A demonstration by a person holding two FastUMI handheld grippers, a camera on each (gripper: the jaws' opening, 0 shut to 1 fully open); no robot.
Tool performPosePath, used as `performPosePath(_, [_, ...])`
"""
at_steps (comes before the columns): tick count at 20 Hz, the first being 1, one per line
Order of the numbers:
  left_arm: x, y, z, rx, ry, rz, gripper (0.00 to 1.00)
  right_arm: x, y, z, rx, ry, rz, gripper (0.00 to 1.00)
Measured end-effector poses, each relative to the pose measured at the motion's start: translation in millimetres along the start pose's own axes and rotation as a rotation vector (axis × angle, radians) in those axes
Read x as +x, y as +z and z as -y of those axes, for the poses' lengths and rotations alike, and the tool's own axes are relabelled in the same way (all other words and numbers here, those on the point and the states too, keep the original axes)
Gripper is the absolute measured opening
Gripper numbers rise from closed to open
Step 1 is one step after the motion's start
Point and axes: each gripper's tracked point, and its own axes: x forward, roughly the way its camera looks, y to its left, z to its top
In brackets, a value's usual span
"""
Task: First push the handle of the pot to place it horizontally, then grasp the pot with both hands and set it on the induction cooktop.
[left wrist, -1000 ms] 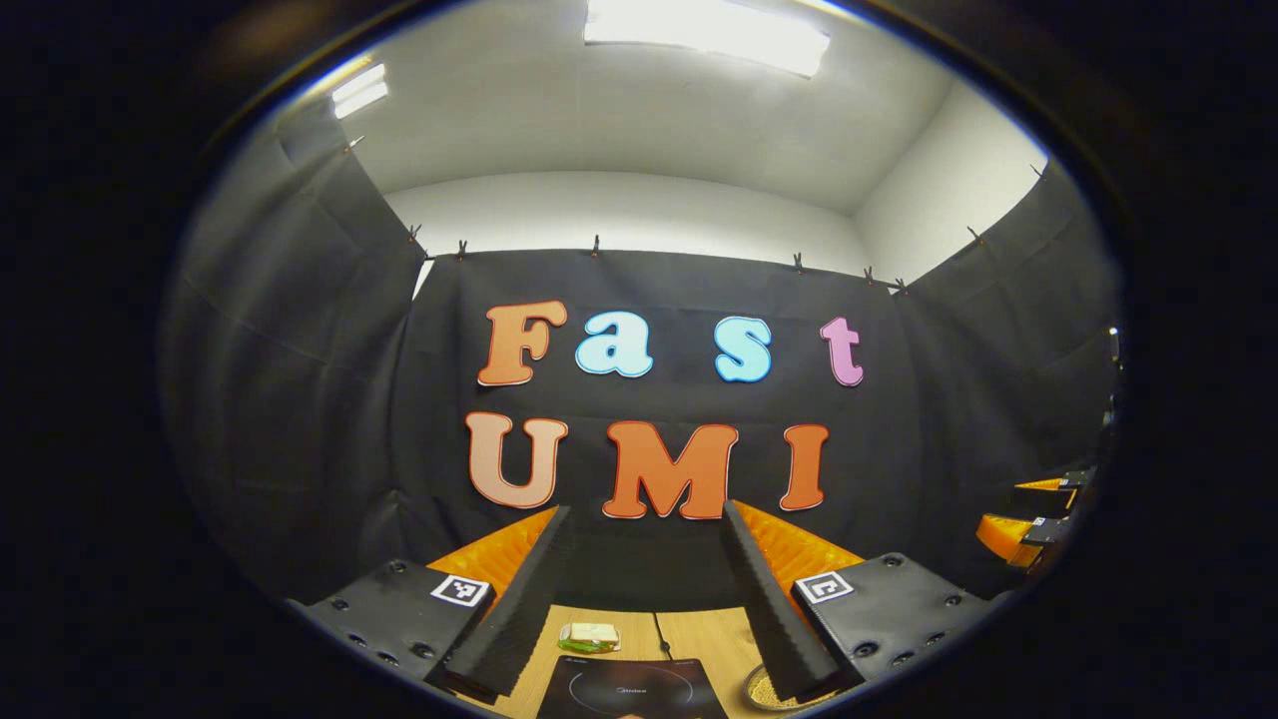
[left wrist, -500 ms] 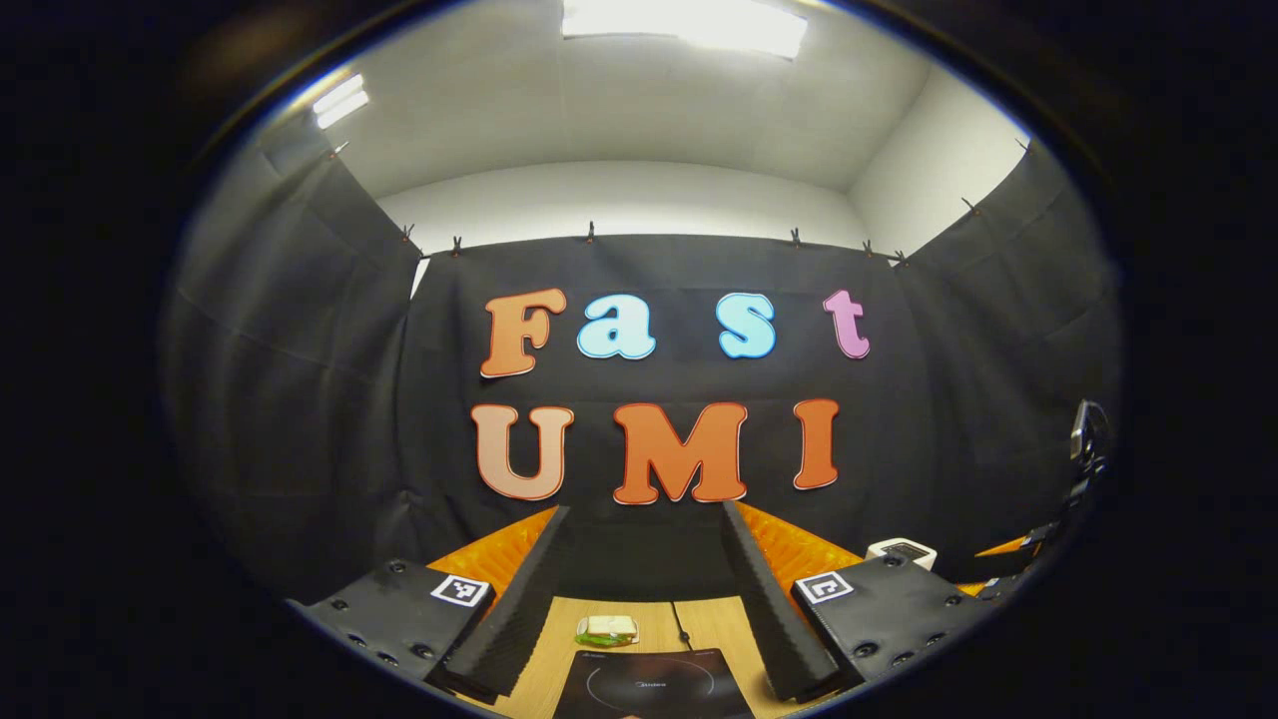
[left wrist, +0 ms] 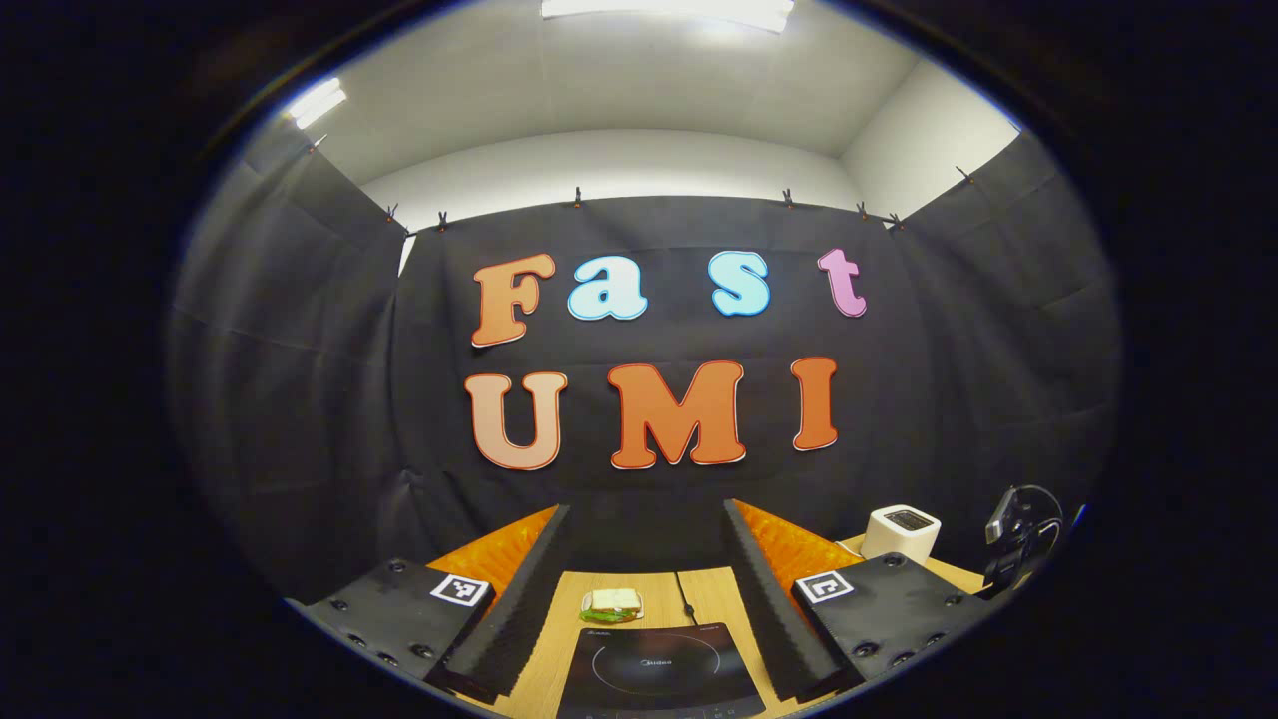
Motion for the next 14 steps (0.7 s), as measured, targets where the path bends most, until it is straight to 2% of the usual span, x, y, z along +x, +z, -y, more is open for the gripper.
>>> performPosePath(1, [0.3,-1.1,-0.1,0.000,0.003,-0.002,0.98,4.1,-13.7,-3.5,0.005,0.021,-0.055,0.26])
performPosePath(5, [0.5,-13.5,3.5,0.016,0.005,-0.030,0.96,16.0,-47.1,-20.0,0.117,0.111,-0.194,0.14])
performPosePath(7, [0.6,-21.2,5.7,0.025,0.002,-0.054,0.98,21.6,-61.3,-20.8,0.154,0.125,-0.251,0.08])
performPosePath(8, [0.8,-24.5,7.8,0.023,-0.004,-0.064,0.96,27.3,-64.1,-24.0,0.166,0.135,-0.266,0.04])
performPosePath(9, [1.0,-26.2,8.2,0.018,-0.006,-0.072,0.94,33.4,-71.4,-29.7,0.166,0.152,-0.292,0.01])
performPosePath(10, [1.4,-27.9,8.1,0.016,-0.007,-0.078,0.98,37.0,-74.8,-32.7,0.182,0.165,-0.299,0.00])
performPosePath(11, [0.8,-30.2,6.9,0.015,-0.006,-0.083,0.94,40.2,-77.7,-38.2,0.197,0.184,-0.309,0.00])
performPosePath(12, [0.1,-33.5,6.9,0.016,-0.007,-0.090,0.98,43.6,-78.1,-41.0,0.205,0.193,-0.316,0.00])
performPosePath(14, [-0.4,-37.2,6.0,0.018,-0.007,-0.097,0.94,51.1,-82.3,-41.1,0.212,0.183,-0.335,0.00])
